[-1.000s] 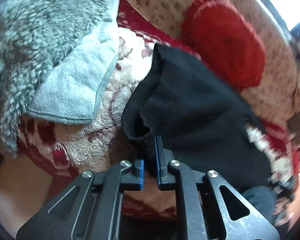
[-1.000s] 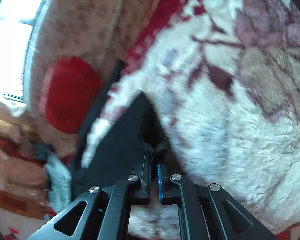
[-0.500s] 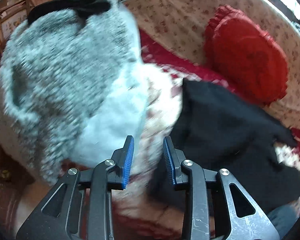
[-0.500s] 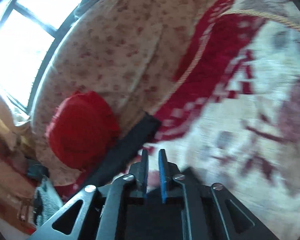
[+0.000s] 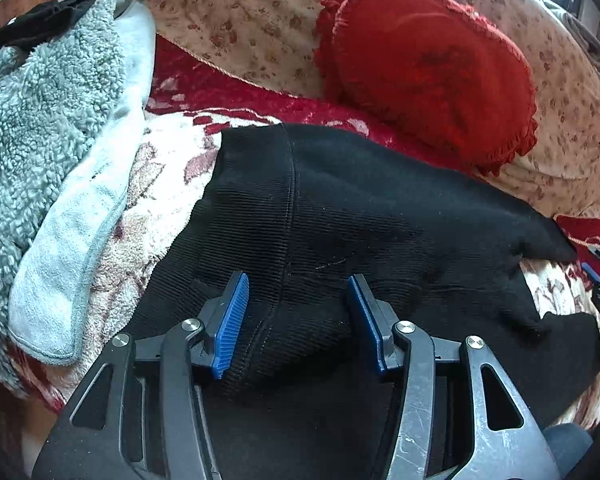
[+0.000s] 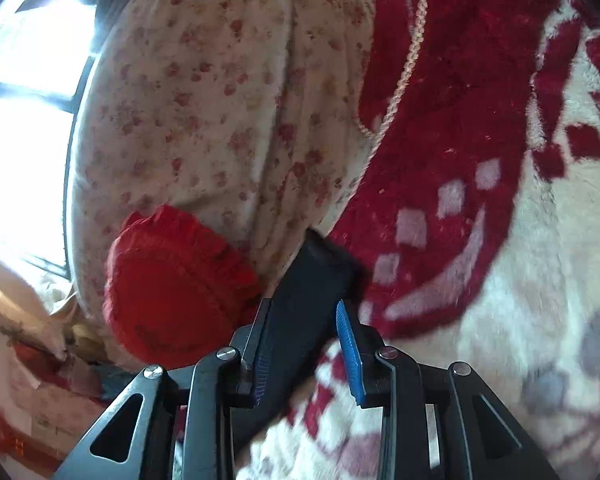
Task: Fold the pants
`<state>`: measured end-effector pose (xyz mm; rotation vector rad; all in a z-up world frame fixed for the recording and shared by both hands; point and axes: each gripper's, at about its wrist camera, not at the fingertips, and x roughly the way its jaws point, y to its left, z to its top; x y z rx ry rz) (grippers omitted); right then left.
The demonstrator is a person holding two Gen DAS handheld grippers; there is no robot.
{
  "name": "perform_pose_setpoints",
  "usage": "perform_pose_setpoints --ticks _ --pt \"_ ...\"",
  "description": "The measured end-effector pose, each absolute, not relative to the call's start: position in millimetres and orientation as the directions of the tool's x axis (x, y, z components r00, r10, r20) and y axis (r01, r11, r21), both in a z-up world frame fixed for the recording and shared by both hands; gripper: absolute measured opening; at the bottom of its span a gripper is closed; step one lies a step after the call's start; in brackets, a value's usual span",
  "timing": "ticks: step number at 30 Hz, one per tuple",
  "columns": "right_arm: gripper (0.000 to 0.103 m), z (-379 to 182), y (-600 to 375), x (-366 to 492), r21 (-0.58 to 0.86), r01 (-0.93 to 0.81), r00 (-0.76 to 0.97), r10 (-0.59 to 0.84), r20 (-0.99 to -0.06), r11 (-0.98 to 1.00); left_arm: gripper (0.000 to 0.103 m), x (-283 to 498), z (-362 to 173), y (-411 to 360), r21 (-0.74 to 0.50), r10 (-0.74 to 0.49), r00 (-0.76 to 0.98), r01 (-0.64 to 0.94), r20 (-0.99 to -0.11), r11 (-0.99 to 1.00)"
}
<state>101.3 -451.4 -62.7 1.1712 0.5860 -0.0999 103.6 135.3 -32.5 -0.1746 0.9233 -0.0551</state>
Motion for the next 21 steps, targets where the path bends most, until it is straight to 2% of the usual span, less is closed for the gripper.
perform_pose_setpoints --ticks 2,7,8,9,10,16,21 --pt "0.030 -78 -455 108 0.817 0.431 0.811 0.232 -0.537 0.383 0.054 107 -33 134 -0.169 -0.120 0.593 -0.027 -0.796 0.985" --pt "0.030 -86 -455 128 0.826 0.407 0.814 0.256 -0.521 0.390 0.056 115 -33 133 -0.173 -0.119 0.582 -0.038 -0.805 0.984" --pt "0.023 -87 -454 129 0.819 0.411 0.811 0.249 -0.530 0.401 0.057 115 -34 132 -0.165 -0.113 0.581 -0.037 -0.806 0.986" --pt "0.006 -86 -454 129 0.811 0.418 0.806 0.244 -0.539 0.411 0.058 115 -34 130 -0.161 -0.110 0.582 -0.037 -0.806 0.986" --pt "0.004 -83 -454 129 0.798 0.422 0.799 0.239 -0.552 0.431 0.060 114 -34 130 -0.161 -0.110 0.583 -0.036 -0.805 0.986" --pt "0.004 -48 -455 83 0.783 0.394 0.834 0.171 -0.525 0.482 0.071 117 -35 135 -0.210 -0.159 0.578 -0.023 -0.800 0.977" --pt "0.004 -55 -458 48 0.769 0.436 0.800 0.190 -0.569 0.468 0.072 117 -35 133 -0.205 -0.160 0.584 -0.011 -0.796 0.979"
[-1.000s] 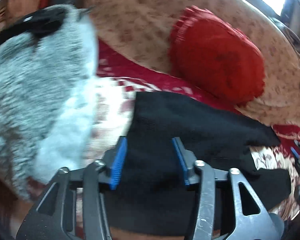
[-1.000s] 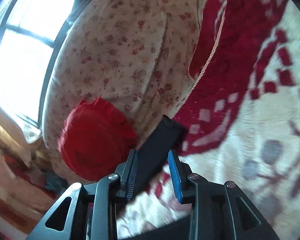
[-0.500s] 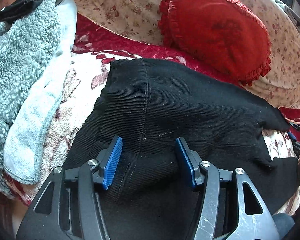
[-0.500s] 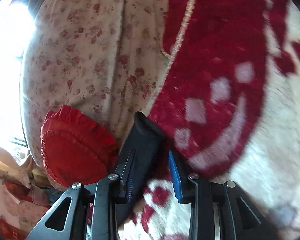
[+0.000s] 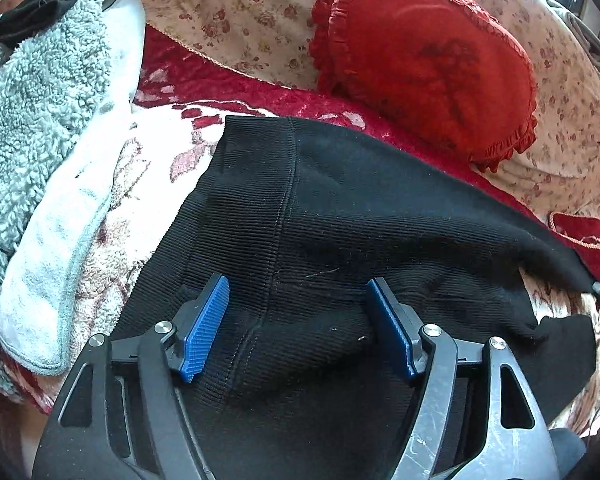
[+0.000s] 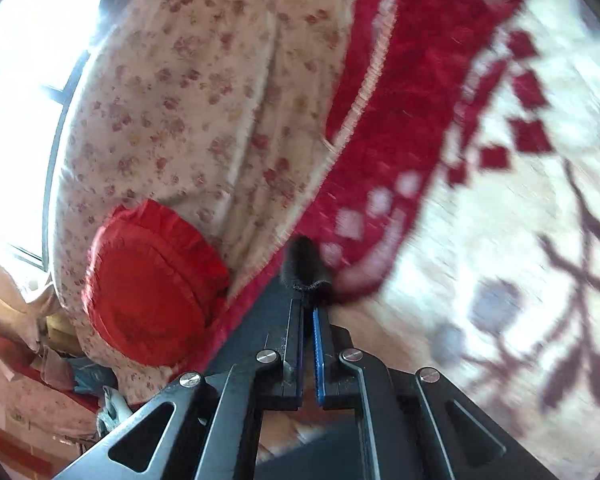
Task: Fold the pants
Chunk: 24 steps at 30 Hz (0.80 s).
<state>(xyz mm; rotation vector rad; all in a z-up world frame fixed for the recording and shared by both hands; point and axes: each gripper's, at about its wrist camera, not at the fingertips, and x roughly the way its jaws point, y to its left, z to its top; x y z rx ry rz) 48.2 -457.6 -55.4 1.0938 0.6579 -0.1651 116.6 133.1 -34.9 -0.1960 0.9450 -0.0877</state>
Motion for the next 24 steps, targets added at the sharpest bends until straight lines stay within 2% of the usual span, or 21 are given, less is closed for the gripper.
perform_pose_setpoints --ticks 2,5,8,12,14,17,19,24 --pt "0.004 -71 -464 49 0.758 0.478 0.765 0.212 -0.608 0.444 0.079 115 -35 133 -0.215 -0.175 0.590 0.002 -0.789 0.977" --pt "0.004 -67 -476 38 0.637 0.604 0.707 0.047 -0.706 0.478 0.080 115 -35 132 -0.216 -0.187 0.589 0.023 -0.786 0.976" --pt "0.004 -40 -469 35 0.632 0.542 0.761 -0.004 -0.649 0.553 0.080 114 -35 135 -0.239 -0.211 0.593 0.033 -0.777 0.971" --pt "0.004 -15 -426 60 0.606 0.318 0.793 0.145 -0.591 0.729 0.080 109 -35 139 -0.269 -0.233 0.628 0.038 -0.743 0.962" --pt "0.004 -16 -409 74 0.539 0.303 0.754 0.148 -0.640 0.786 0.081 107 -36 139 -0.267 -0.239 0.640 0.054 -0.730 0.962" --pt "0.004 -45 -408 91 0.419 0.420 0.604 0.097 -0.791 0.805 0.081 107 -37 142 -0.287 -0.264 0.637 0.069 -0.724 0.955" --pt "0.003 -52 -409 95 0.424 0.418 0.588 0.117 -0.801 0.803 0.082 108 -37 142 -0.285 -0.270 0.627 0.078 -0.731 0.955" --pt "0.005 -47 -392 99 0.301 0.386 0.567 0.033 -0.823 0.872 0.083 111 -37 132 -0.212 -0.226 0.609 0.095 -0.760 0.973"
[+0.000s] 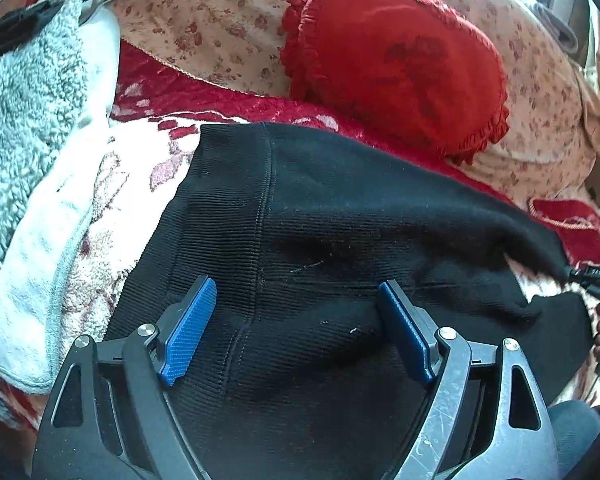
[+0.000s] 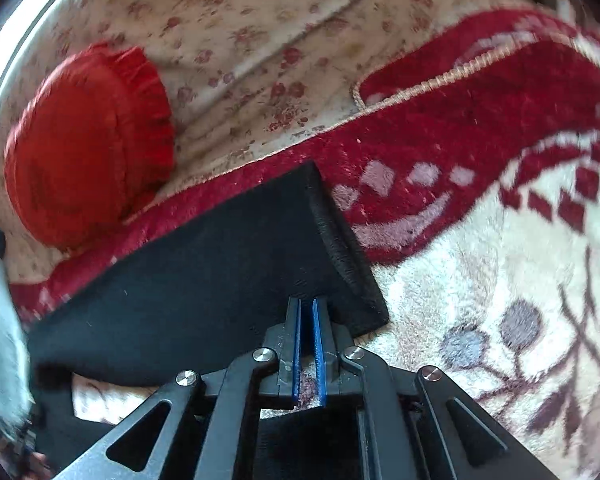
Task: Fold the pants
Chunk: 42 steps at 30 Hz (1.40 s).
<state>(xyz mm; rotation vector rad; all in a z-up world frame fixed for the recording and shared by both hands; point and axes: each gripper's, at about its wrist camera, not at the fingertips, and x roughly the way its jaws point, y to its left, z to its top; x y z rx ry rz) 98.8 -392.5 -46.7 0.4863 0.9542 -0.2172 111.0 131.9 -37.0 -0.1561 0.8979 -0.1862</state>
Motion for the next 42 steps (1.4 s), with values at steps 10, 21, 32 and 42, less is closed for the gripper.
perform_pose_setpoints --ticks 10,21,32,42 --pt "0.005 -53 -380 94 0.144 0.352 0.559 -0.084 -0.825 0.925 0.084 111 -39 121 -0.117 -0.132 0.623 0.066 -0.771 0.991" --pt "0.005 -55 -379 92 0.116 0.334 0.561 -0.098 -0.822 0.935 0.086 113 -41 119 -0.103 -0.120 0.613 0.063 -0.781 0.993" --pt "0.005 -56 -380 91 0.142 0.343 0.564 -0.083 -0.821 0.928 0.086 113 -39 122 -0.120 -0.150 0.598 0.090 -0.787 0.989" --pt "0.005 -55 -380 90 0.147 0.341 0.566 -0.078 -0.821 0.929 0.086 112 -38 121 -0.120 -0.148 0.594 0.087 -0.791 0.989"
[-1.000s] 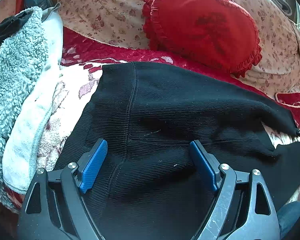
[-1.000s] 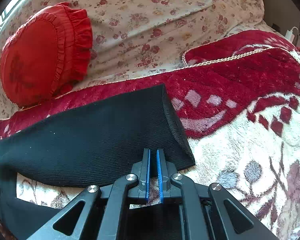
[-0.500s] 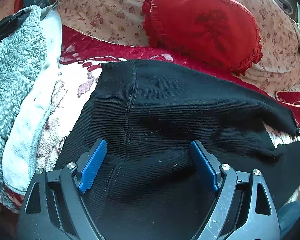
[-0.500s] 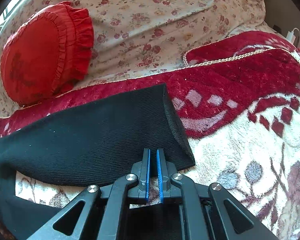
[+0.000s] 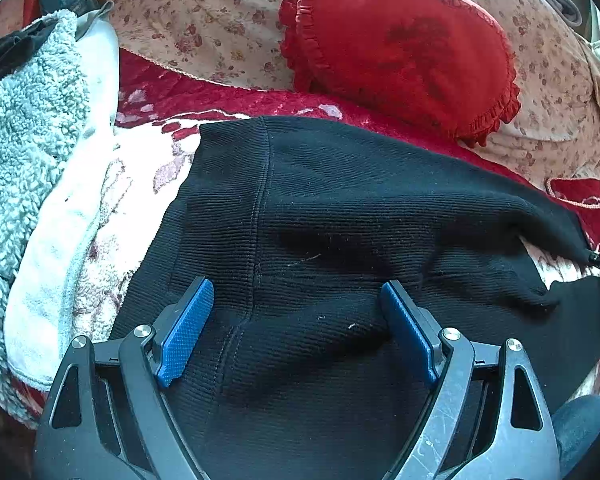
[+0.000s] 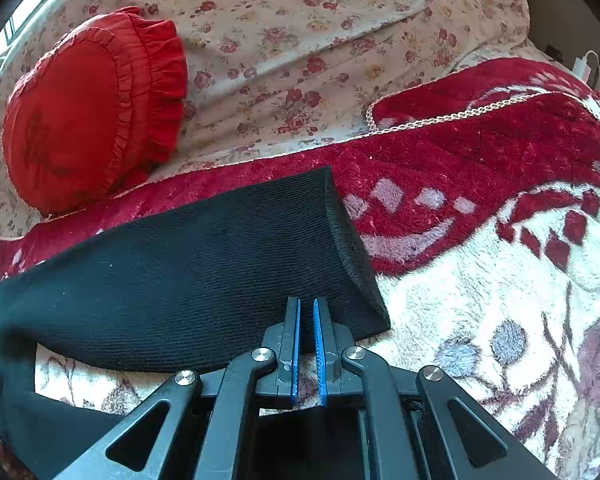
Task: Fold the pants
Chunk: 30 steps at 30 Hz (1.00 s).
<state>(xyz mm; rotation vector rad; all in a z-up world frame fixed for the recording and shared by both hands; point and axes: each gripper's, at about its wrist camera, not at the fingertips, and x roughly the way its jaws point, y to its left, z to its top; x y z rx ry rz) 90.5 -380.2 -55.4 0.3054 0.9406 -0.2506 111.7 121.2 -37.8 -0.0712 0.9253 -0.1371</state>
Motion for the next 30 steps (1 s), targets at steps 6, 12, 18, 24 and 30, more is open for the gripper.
perform_pose_setpoints --ticks 6,12,18,24,30 --pt "0.005 -55 -380 91 0.143 0.342 0.565 -0.081 -0.821 0.929 0.086 112 -38 121 -0.120 -0.148 0.594 0.087 -0.791 0.989" --pt "0.005 -55 -380 90 0.146 0.341 0.565 -0.079 -0.821 0.929 0.086 113 -38 124 -0.131 -0.156 0.591 0.085 -0.792 0.988" --pt "0.005 -55 -380 90 0.142 0.341 0.565 -0.082 -0.821 0.929 0.088 115 -38 122 -0.120 -0.158 0.572 0.104 -0.805 0.987" --pt "0.005 -55 -381 90 0.142 0.341 0.565 -0.082 -0.821 0.929 0.097 114 -40 120 -0.141 -0.199 0.557 0.147 -0.806 0.979" --pt "0.005 -55 -381 90 0.142 0.343 0.564 -0.082 -0.821 0.929 0.102 113 -37 120 -0.154 -0.220 0.531 0.166 -0.818 0.974"
